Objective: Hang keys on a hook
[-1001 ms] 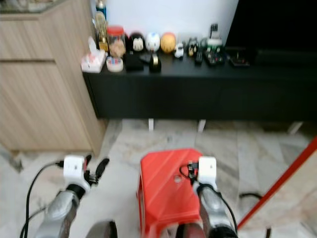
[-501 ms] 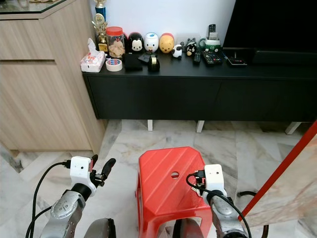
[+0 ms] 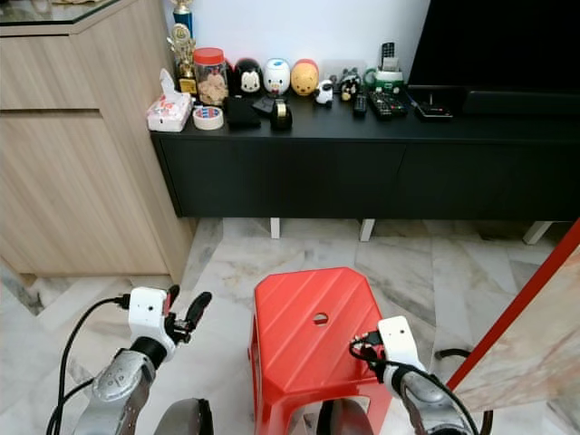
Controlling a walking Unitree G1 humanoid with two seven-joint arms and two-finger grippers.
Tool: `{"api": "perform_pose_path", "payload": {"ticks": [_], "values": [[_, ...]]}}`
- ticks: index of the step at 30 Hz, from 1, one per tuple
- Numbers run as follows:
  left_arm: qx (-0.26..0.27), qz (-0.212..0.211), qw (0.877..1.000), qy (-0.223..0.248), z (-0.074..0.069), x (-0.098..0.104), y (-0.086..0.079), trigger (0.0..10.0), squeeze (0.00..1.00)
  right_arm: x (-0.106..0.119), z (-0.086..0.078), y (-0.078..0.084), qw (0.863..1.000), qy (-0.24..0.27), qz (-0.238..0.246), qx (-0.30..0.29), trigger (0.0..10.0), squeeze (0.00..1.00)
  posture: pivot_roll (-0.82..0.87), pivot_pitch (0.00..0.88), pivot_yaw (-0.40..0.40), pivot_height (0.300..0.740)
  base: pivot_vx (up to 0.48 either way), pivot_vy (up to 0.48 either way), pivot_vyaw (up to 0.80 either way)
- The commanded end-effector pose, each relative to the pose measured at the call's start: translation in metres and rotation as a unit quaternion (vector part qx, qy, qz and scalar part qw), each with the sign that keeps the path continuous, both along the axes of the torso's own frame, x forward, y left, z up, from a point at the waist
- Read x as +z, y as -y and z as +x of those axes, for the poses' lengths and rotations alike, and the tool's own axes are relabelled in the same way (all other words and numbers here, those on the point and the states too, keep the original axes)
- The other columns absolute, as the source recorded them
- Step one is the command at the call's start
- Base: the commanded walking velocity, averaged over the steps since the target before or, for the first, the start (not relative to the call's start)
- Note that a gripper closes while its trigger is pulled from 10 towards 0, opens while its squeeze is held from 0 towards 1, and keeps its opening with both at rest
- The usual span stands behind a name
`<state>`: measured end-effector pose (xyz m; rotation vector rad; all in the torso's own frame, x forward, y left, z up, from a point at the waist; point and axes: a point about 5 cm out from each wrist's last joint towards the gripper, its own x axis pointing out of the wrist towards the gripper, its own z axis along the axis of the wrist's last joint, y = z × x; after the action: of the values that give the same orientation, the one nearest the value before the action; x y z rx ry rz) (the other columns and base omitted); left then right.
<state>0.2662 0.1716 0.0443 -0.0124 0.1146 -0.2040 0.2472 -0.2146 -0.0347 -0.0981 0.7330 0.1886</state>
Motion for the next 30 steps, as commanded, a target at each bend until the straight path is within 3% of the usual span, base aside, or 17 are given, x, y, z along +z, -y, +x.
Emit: {"api": "perform_pose_path", "payload": {"ticks": [1, 7, 8, 10, 11, 12, 13, 30], "values": [[-0.005, 0.008, 1.0, 0.008, 0.002, 0.003, 0.0, 10.0, 0.0, 0.005, 0.007, -0.001, 1.0, 0.006, 0.003, -0.002, 10.0, 0.0, 0.05, 0.0, -0.047, 0.599, 0.0, 0.0, 0.0], [-0.005, 0.009, 1.0, 0.007, 0.001, 0.003, -0.001, 10.0, 0.0, 0.005, 0.008, -0.002, 1.0, 0.005, 0.006, -0.007, 9.8, 0.0, 0.05, 0.0, -0.044, 0.599, 0.0, 0.0, 0.0], [-0.004, 0.009, 1.0, 0.006, 0.001, 0.003, -0.001, 10.0, 0.0, 0.005, 0.008, -0.002, 1.0, 0.005, 0.006, -0.008, 9.1, 0.0, 0.05, 0.0, -0.044, 0.599, 0.0, 0.0, 0.0], [-0.005, 0.009, 1.0, 0.006, 0.001, 0.002, -0.001, 10.0, 0.0, 0.005, 0.008, -0.001, 1.0, 0.004, 0.006, -0.01, 4.5, 0.0, 0.05, 0.0, -0.043, 0.599, 0.0, 0.0, 0.0], [-0.005, 0.01, 1.0, 0.006, 0.001, 0.002, -0.002, 10.0, 0.0, 0.004, 0.008, -0.001, 1.0, 0.003, 0.006, -0.011, 3.9, 0.0, 0.05, 0.0, -0.042, 0.599, 0.0, 0.0, 0.0], [-0.005, 0.01, 1.0, 0.006, 0.001, 0.002, -0.002, 10.0, 0.0, 0.004, 0.007, 0.0, 1.0, -0.001, 0.004, -0.013, 4.5, 0.0, 0.05, 0.0, -0.042, 0.599, 0.0, 0.0, 0.0], [-0.006, 0.01, 1.0, 0.005, 0.001, 0.002, -0.002, 10.0, 0.0, 0.003, 0.006, 0.001, 1.0, -0.006, 0.003, -0.013, 9.9, 0.0, 0.05, 0.0, -0.041, 0.599, 0.0, 0.0, 0.0], [-0.006, 0.012, 1.0, 0.005, 0.002, 0.002, -0.003, 10.0, 0.0, -0.005, -0.003, 0.004, 0.999, -0.034, 0.002, -0.037, 10.0, 0.0, 0.05, 0.0, -0.038, 0.599, 0.0, 0.0, 0.0]]}}
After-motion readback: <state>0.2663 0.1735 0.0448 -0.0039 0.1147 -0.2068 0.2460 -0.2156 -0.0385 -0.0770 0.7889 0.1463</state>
